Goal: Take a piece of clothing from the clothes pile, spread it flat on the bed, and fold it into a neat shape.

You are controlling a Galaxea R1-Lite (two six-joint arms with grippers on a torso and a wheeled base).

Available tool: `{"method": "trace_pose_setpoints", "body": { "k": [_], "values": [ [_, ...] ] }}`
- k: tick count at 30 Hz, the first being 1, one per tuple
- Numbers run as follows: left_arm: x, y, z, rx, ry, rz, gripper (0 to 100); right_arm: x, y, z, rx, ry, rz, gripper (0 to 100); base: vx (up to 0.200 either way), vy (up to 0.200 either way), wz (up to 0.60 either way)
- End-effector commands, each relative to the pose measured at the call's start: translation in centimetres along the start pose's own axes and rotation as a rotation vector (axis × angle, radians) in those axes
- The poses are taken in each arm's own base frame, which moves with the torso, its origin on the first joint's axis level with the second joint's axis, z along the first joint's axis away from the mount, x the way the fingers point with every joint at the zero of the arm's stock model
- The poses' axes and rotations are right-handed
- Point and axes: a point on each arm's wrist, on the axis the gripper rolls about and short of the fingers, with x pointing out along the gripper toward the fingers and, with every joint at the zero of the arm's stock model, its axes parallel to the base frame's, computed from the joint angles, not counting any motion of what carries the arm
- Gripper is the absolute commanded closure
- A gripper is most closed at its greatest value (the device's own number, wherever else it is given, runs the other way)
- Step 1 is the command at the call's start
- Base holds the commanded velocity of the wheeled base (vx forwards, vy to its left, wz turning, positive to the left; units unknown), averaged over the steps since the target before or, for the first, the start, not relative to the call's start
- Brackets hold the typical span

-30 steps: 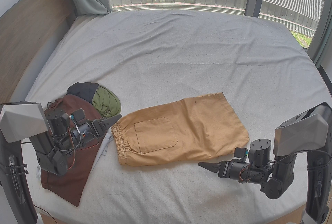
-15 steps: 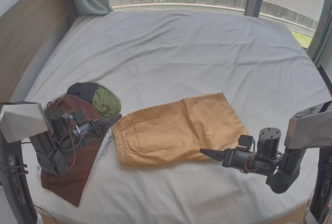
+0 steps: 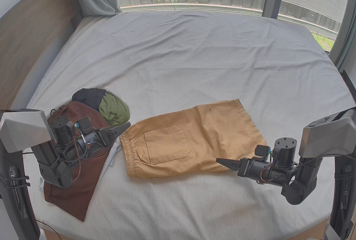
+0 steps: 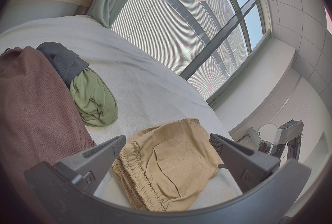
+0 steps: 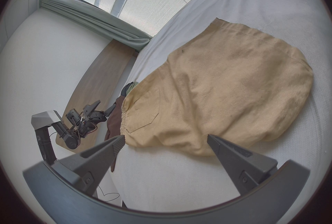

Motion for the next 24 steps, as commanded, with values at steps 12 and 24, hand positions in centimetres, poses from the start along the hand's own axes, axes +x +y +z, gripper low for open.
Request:
{"method": "trace_pose_setpoints", "body": {
  "k": [12,24],
  "values": [
    [-0.3,-0.2,0.1,0.0,-0.001,0.001,0,-0.1,0.2,0.0,-0.017,-0.018,-0.023,0,0.0,0.0,0.0],
    [-1.7,-1.3,-0.4,-0.021,0.031,0.006,0,-2.0,4.7,2.7,-0.136,-0.097,0.121,0,0.0,0.0,0.0]
  ]
}}
